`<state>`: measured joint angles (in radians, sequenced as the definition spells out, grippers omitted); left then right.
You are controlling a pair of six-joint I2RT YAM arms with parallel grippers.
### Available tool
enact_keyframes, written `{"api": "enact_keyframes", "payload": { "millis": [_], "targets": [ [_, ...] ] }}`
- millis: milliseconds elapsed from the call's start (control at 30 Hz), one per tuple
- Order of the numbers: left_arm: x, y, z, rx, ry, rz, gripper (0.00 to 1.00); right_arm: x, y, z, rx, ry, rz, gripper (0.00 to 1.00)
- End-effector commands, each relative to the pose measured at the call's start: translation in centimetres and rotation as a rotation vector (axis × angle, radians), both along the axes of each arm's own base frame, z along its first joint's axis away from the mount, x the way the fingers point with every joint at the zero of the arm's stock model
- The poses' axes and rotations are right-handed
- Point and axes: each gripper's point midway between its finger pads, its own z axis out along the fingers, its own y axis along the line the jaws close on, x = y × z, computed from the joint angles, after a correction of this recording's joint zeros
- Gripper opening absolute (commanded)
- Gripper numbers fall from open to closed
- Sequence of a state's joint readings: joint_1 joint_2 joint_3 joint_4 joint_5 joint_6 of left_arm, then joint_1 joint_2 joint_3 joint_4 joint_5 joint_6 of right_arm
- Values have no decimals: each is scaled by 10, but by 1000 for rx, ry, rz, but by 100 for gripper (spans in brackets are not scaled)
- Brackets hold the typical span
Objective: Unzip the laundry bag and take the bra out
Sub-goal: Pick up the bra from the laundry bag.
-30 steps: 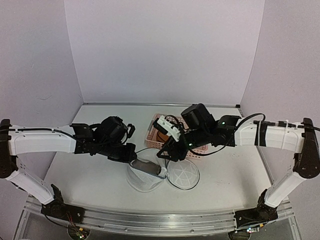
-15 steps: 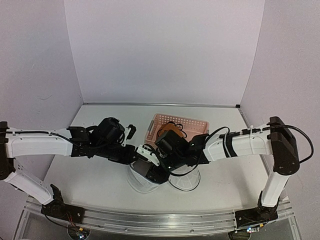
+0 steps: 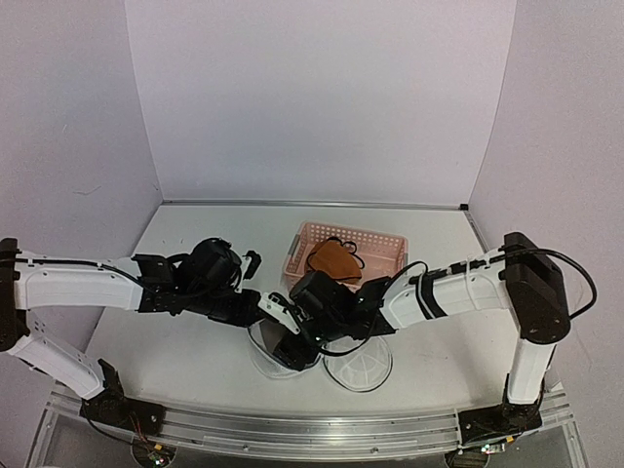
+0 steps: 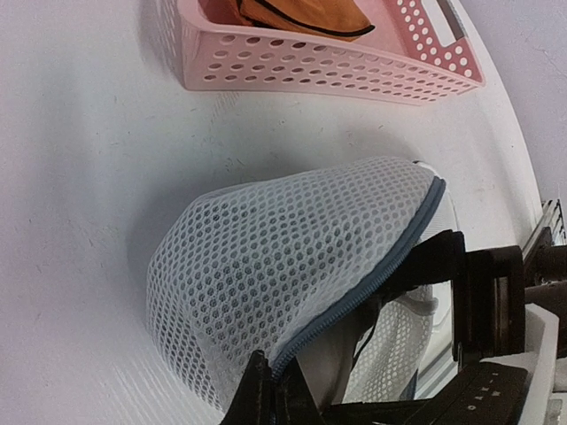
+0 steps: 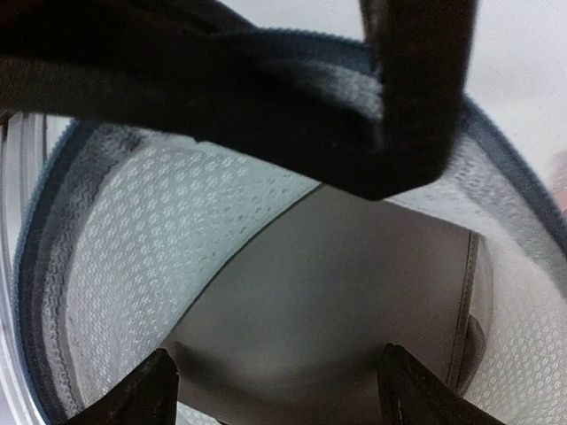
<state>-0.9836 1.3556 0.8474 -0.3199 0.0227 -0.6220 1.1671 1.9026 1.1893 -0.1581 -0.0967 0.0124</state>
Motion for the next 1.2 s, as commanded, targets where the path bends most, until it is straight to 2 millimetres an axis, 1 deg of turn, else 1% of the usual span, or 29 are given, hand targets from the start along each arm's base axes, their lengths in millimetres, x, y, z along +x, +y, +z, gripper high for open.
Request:
{"api": "enact_keyframes", "payload": {
  "millis": [0, 100, 233, 333, 567, 667, 733, 833, 933, 1067, 1167],
  "targets": [
    [1, 6, -7, 5, -10, 35, 0, 21, 9, 7, 56, -96, -92, 80],
    [1, 14, -22, 47, 1, 58, 0, 24, 4, 2, 45, -128, -114, 81],
    [-2, 20, -44, 100, 37, 68, 0, 21, 1, -8, 25, -123, -108, 83],
    [-3, 21, -53, 121, 54, 70, 0, 20, 2, -19, 4, -107, -108, 85],
    [-3, 19, -53, 123, 55, 62, 0, 34, 1, -38, -69, -124, -176, 87],
    [-4, 17, -53, 122, 57, 51, 0, 34, 3, -46, -84, -110, -179, 84],
    [-3, 17, -50, 115, 53, 53, 0, 33, 3, -50, -89, -103, -180, 78],
    [-3, 17, -48, 110, 50, 56, 0, 33, 3, -52, -92, -101, -181, 57],
    [-2, 15, -43, 96, 43, 55, 0, 33, 2, -51, -92, -102, -185, 32],
    [1, 15, -31, 73, 19, 64, 0, 33, -3, -46, -89, -109, -195, 0],
    [5, 15, -21, 61, -7, 82, 0, 33, -7, -37, -73, -118, -201, 0]
  ]
}}
